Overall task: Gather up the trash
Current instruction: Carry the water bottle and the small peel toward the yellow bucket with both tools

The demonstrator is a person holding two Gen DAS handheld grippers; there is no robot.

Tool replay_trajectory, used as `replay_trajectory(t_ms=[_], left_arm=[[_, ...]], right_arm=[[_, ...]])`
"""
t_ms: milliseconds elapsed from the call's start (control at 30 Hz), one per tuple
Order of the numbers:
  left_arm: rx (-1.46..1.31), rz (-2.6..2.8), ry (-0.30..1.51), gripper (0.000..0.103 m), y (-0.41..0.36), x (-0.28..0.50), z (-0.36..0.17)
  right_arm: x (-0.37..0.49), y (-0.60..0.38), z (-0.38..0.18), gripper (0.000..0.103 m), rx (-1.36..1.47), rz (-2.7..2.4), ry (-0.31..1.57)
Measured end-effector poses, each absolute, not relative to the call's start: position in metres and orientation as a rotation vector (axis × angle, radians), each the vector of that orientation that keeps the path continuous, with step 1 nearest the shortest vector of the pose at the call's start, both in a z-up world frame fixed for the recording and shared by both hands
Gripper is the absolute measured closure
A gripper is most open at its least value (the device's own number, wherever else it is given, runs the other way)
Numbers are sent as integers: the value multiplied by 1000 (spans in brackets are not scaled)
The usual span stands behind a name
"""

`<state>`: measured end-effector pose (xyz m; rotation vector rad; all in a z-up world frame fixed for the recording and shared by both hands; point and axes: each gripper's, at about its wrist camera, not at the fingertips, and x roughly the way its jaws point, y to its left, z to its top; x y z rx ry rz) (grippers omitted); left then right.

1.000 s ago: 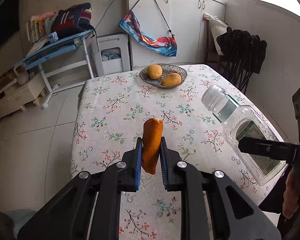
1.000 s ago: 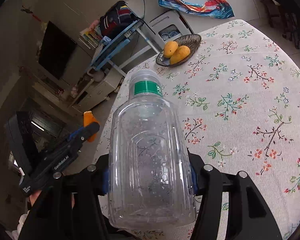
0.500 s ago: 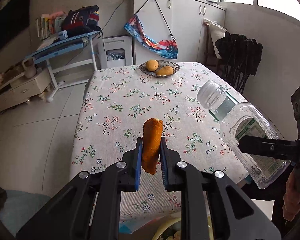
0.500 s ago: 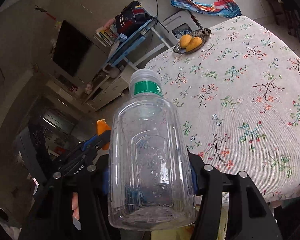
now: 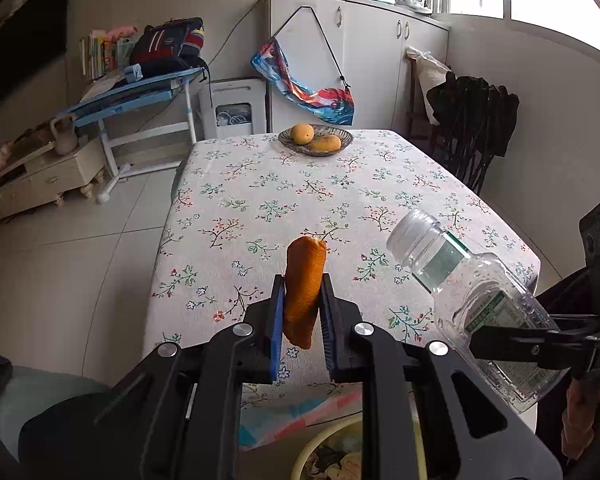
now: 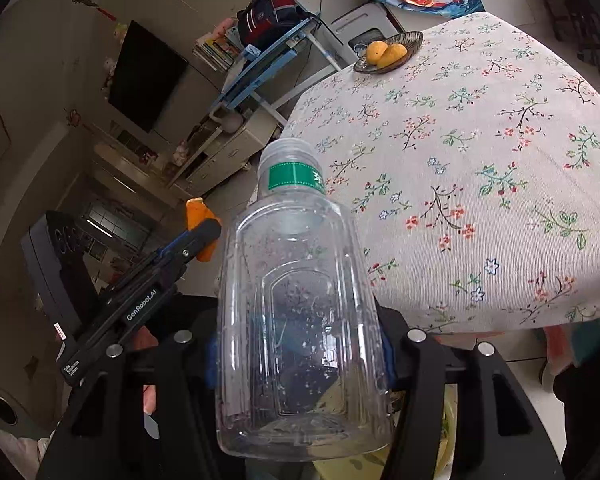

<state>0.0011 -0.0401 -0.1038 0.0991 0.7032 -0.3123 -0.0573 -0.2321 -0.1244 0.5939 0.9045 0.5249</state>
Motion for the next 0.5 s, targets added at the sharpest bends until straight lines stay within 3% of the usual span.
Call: replay_trajectory(t_ms=[500], left_arm=[[82, -317, 681, 87, -35, -21, -99]], right_arm=[[-91, -203, -141, 47, 455, 602, 1053]])
